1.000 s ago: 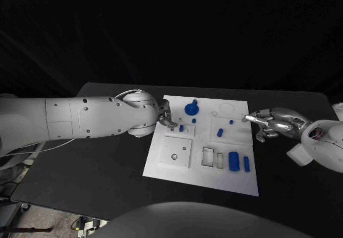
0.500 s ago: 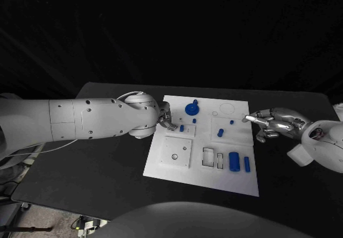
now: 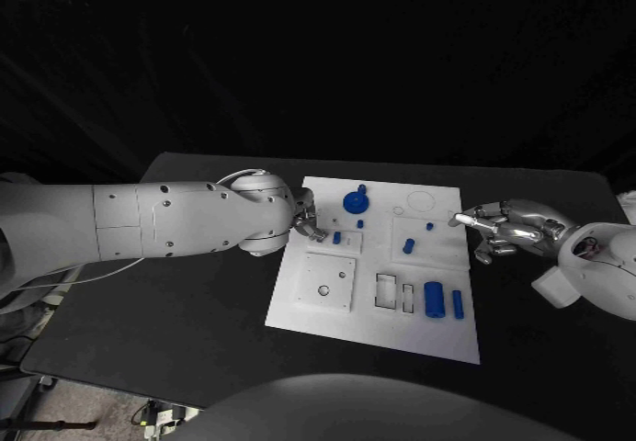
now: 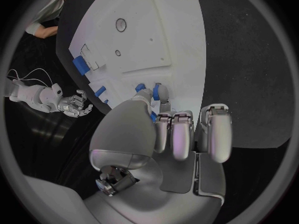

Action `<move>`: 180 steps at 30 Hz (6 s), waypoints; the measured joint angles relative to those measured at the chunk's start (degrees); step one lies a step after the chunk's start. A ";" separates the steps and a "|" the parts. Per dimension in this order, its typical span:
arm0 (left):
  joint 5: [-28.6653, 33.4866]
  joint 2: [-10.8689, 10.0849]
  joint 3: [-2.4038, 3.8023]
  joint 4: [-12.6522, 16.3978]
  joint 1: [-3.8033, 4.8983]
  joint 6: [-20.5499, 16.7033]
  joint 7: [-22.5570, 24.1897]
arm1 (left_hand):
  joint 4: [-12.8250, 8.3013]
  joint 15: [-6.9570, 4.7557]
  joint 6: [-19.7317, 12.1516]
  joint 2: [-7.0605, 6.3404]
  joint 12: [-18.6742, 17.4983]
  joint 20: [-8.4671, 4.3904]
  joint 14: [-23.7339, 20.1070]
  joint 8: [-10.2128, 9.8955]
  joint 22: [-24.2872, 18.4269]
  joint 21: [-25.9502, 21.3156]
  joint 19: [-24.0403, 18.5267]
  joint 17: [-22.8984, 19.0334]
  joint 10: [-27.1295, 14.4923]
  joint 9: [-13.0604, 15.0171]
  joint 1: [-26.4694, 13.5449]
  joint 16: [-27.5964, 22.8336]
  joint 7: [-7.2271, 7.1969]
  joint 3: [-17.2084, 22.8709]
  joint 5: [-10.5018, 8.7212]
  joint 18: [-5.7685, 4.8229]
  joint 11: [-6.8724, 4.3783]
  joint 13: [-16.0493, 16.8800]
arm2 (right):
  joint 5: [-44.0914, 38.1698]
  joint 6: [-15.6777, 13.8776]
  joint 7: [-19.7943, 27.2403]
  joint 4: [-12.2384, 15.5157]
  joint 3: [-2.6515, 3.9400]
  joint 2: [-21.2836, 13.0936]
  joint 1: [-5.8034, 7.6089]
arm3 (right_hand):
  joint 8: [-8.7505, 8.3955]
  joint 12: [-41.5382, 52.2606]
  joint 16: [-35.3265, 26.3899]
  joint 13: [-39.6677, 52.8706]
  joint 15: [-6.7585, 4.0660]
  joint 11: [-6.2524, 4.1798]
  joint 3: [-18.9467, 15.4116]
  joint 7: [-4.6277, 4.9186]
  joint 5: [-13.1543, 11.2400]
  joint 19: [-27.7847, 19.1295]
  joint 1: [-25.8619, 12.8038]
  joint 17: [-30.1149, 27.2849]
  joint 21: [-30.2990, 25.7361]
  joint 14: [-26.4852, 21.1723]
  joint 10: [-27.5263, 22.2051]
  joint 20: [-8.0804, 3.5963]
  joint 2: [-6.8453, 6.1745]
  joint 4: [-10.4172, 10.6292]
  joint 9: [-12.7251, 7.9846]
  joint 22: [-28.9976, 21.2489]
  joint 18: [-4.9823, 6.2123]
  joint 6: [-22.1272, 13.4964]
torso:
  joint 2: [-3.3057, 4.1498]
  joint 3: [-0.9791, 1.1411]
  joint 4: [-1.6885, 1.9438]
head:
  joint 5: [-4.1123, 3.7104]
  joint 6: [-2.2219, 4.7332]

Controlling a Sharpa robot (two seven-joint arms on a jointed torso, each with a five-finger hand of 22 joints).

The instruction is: Assemble the parts on the task board

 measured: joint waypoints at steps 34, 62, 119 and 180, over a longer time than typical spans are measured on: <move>-0.10 0.81 0.01 -1.17 -1.12 0.93 0.00 | 0.04 0.00 -1.06 -2.82 0.00 0.00 0.00 -0.96 -0.01 -0.67 0.00 -0.02 0.00 -0.59 -3.90 0.00 0.62 2.49 -13.29 0.00 0.00 0.00 | 0.07 0.00 0.04 0.12 0.00 -0.29 -0.04 | 0.00 -0.22 0.00 -0.06 0.00 0.00 0.00 0.00 0.24 0.00 0.00 -0.02 0.00 0.00 0.00 0.00 0.00 0.00 0.01 -0.01 0.00 0.00 | 0.01 -0.01 0.04 | 0.03 0.00; -0.47 -0.21 0.05 -0.73 -1.19 1.61 0.02 | 0.01 0.00 -1.64 -4.02 0.00 0.00 0.00 -1.54 0.04 -1.32 0.00 -0.03 0.00 -1.09 -7.47 0.00 1.20 0.13 -18.63 0.00 0.00 0.00 | 0.08 0.05 0.13 0.03 0.00 -0.32 -0.23 | 0.00 -0.22 0.00 -0.05 0.00 0.00 0.16 0.00 0.24 0.00 0.22 -0.03 0.00 0.00 0.00 0.00 0.22 -0.16 -0.07 -0.02 0.00 0.00 | 0.00 0.01 0.03 | -0.10 0.00; 8.33 3.80 0.02 -14.36 2.00 6.96 20.73 | -0.25 3.19 -11.02 -8.70 0.00 2.77 0.11 -11.31 0.01 -2.65 -0.10 -0.01 0.00 -24.24 11.35 0.00 5.11 2.43 -18.63 0.01 3.49 0.00 | 0.41 -0.08 1.09 0.70 0.00 -0.46 -0.25 | 0.00 -0.23 0.00 -0.24 0.00 0.00 0.48 0.00 0.68 0.00 0.45 -0.01 -0.22 0.00 0.00 0.00 0.45 -0.48 -0.10 0.00 0.00 0.00 | -0.01 -0.01 0.03 | -0.35 0.00; 9.00 4.98 0.49 -17.90 0.37 9.55 22.76 | -0.15 4.01 -3.72 -7.81 0.00 3.42 0.11 -16.59 0.00 -3.47 0.07 -0.03 0.01 -33.93 12.24 0.00 5.84 1.70 -11.26 0.00 4.30 0.00 | 0.54 0.38 1.39 0.54 -0.01 -0.98 -0.69 | 0.00 -0.23 0.00 -0.25 0.00 0.00 0.96 0.00 0.91 0.00 1.00 -0.02 -0.21 0.00 0.00 0.00 0.51 -0.64 -0.15 -0.01 0.00 0.00 | -0.01 -0.01 0.03 | -0.21 0.00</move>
